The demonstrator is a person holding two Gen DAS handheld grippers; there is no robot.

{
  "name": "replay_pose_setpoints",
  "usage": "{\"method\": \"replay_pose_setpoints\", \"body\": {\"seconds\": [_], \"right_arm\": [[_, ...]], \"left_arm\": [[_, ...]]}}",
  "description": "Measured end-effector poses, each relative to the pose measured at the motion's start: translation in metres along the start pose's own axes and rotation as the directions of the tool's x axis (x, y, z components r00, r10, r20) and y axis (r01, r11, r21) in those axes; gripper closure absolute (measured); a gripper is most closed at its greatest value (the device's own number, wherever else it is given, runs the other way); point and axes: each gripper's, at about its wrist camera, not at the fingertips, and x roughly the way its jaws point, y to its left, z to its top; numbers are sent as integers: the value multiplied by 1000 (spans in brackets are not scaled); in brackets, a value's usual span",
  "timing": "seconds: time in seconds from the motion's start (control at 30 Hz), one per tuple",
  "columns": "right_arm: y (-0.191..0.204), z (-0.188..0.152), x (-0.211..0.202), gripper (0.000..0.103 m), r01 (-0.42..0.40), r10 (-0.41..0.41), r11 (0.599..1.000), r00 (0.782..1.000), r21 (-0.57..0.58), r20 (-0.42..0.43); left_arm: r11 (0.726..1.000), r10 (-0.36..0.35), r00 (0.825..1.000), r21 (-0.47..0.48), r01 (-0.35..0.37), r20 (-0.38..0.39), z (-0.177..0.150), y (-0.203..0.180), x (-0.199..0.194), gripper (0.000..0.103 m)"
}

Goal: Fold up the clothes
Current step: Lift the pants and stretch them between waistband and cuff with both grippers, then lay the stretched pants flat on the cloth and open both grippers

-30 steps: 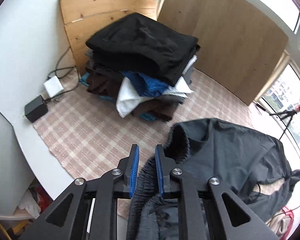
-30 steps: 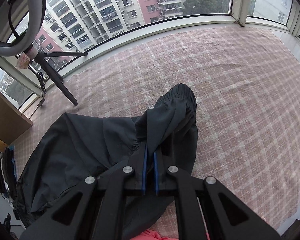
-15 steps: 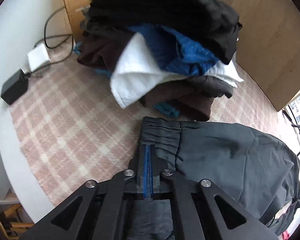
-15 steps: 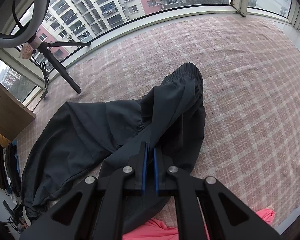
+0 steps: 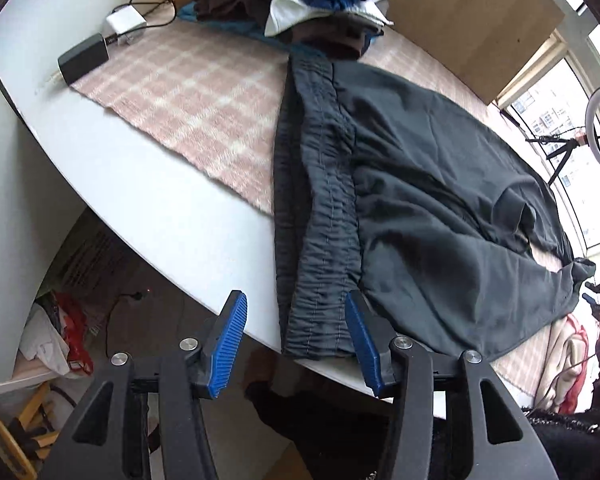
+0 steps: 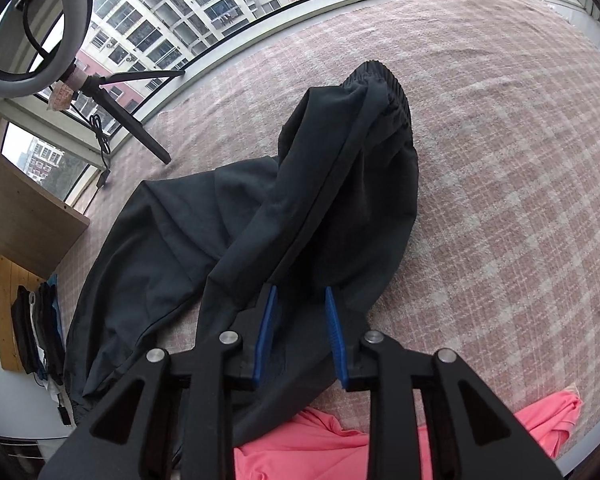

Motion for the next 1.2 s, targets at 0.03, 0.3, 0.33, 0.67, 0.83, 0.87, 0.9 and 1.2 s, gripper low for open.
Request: {"method": "replay_pose_setpoints", "body": {"seconds": [0.03,0.3,0.33,0.67,0.83,0.87,0.9,1.2], "right_arm": [[-2,-4,0,68,-1,1,1000,1000,12,-12],[26,-58,-20,65,-77,75,996,996,-53,-50],[35,-69,-21,62,-89,84,993,995,-81,-62],[98,-143,22,60,-212,182,972,952,-100,-246],[133,-164,31,60,-251,200,959,926,-130,-320],[139,-167,33,60,-240,184,961,928,-141,-324],[143,-169,36,60,-231,171,962,927,-148,-334],[164,-189,50,60,-198,139,974,910,-114,-391]], "left_arm": [[1000,-2,1000,12,2,-3,-4,-2,4,54],[992,-14,999,124,19,-42,-13,-22,24,83],[991,-13,999,133,18,-42,-12,-23,24,84],[992,-89,996,88,90,-9,6,-10,-12,100],[981,-189,980,44,187,55,24,-5,-42,100],[978,-209,976,35,207,68,28,-3,-49,101],[974,-228,970,27,227,81,33,-1,-55,101],[964,-260,959,87,251,113,58,0,-81,103]]}}
